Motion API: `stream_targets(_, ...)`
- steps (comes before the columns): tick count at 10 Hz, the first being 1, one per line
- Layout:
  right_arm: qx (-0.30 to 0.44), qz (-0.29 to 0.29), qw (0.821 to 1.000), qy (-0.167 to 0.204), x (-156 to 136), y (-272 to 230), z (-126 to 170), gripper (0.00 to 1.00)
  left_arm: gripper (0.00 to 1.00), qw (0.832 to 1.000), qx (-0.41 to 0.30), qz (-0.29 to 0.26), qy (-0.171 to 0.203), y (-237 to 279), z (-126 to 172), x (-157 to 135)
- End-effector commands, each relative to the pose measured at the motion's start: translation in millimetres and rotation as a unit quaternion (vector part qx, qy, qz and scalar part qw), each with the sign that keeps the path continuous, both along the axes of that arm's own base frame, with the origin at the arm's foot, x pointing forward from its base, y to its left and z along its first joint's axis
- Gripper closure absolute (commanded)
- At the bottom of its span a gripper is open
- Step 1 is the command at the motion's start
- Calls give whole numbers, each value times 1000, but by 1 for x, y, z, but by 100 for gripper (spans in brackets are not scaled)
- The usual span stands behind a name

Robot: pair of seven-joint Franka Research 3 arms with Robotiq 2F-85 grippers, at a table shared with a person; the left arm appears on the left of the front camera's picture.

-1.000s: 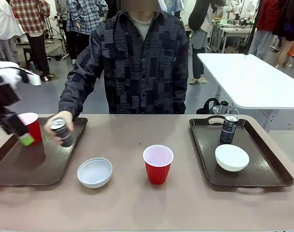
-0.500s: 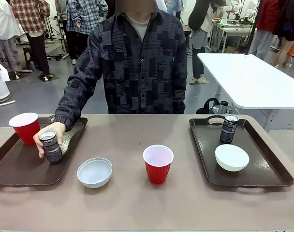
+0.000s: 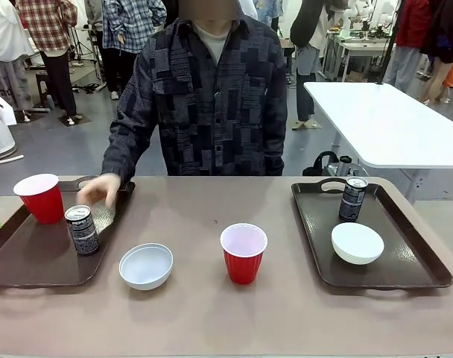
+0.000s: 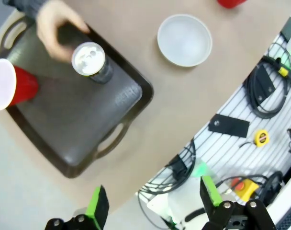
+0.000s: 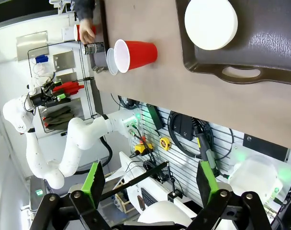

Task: Prepare tableware on both trays.
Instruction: Pick up a Picnic Bowl from the table and place it on a Handle tray.

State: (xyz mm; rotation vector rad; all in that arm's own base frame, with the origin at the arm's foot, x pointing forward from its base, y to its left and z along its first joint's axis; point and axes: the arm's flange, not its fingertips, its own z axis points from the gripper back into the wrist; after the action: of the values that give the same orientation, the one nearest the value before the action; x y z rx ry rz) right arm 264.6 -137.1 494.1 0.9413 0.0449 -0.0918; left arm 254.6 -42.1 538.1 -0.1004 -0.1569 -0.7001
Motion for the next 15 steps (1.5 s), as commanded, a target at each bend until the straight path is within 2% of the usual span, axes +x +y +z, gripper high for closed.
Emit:
stream_targets(1, 8, -1, 1000, -2, 0, 1, 2, 0, 0, 1000, 2, 0, 2, 2, 1, -2)
stream_targets(2, 8, -1, 1000, -2, 0, 1, 2, 0, 0, 1000, 0, 0, 0, 0, 0, 0)
stream_targets(6, 8, -1, 1000, -2, 0, 1, 2, 0, 0, 998, 53, 26, 12, -89, -27, 32)
stream_targets(8, 8, -1, 1000, -2, 0, 1, 2, 0, 0, 994, 73, 78, 0, -118, -42, 43)
stream_targets(10, 8, -1, 1000, -2, 0, 1, 2, 0, 0, 992, 85, 96, 1, -141, -67, 47)
stream_targets(11, 8, -1, 1000, -2, 0, 1, 2, 0, 0, 994, 61, 85, 8, -143, -69, 45)
stream_targets(12, 8, -1, 1000, -2, 0, 1, 2, 0, 0, 999, 27, 37, 10, -126, -52, 38)
stream_targets(13, 8, -1, 1000, -2, 0, 1, 2, 0, 0, 994, 75, 79, 8, -138, -68, 46)
stream_targets(15, 8, -1, 1000, -2, 0, 1, 2, 0, 0, 994, 75, 79, 8, -138, -68, 46)
